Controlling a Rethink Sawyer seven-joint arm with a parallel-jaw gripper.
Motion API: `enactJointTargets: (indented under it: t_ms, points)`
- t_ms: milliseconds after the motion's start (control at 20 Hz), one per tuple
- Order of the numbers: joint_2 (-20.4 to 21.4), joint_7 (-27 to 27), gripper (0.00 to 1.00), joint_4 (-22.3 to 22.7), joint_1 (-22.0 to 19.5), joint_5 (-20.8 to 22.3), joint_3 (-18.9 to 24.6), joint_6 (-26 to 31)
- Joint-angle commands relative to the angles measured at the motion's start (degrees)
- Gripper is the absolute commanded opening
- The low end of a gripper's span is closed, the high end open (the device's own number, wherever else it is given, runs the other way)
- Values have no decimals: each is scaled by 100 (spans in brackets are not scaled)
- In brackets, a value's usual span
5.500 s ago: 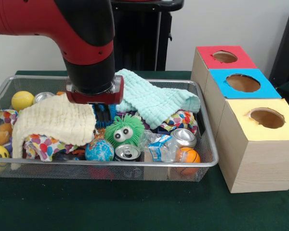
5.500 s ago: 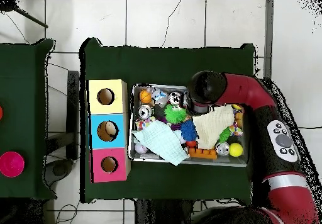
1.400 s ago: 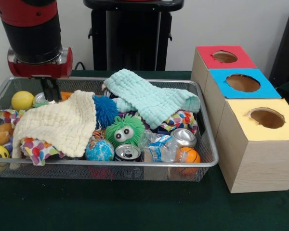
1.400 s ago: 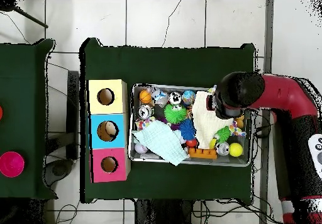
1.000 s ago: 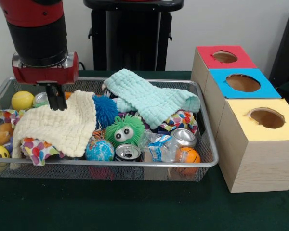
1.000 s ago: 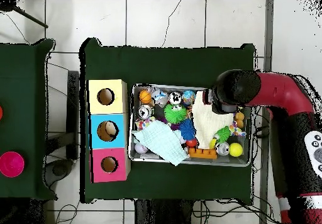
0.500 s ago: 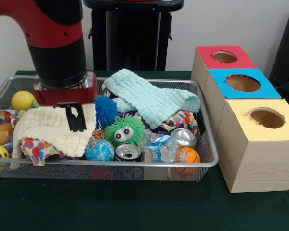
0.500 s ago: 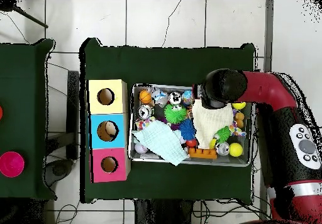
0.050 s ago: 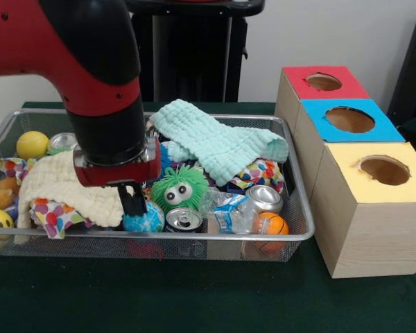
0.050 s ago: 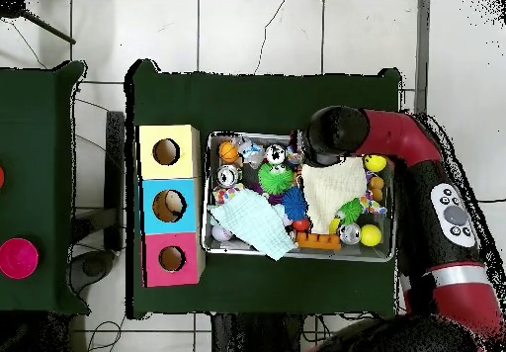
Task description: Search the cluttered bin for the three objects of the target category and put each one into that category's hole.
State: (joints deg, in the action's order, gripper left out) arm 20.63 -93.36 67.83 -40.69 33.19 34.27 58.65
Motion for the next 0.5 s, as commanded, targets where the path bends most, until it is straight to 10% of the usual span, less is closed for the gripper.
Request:
enactJointTargets:
  t_ms: [50,500]
  points:
    - [-554,2405,0,-935,56,326,227,856]
    - [-311,2638,0,-1082,21,265,127,1238]
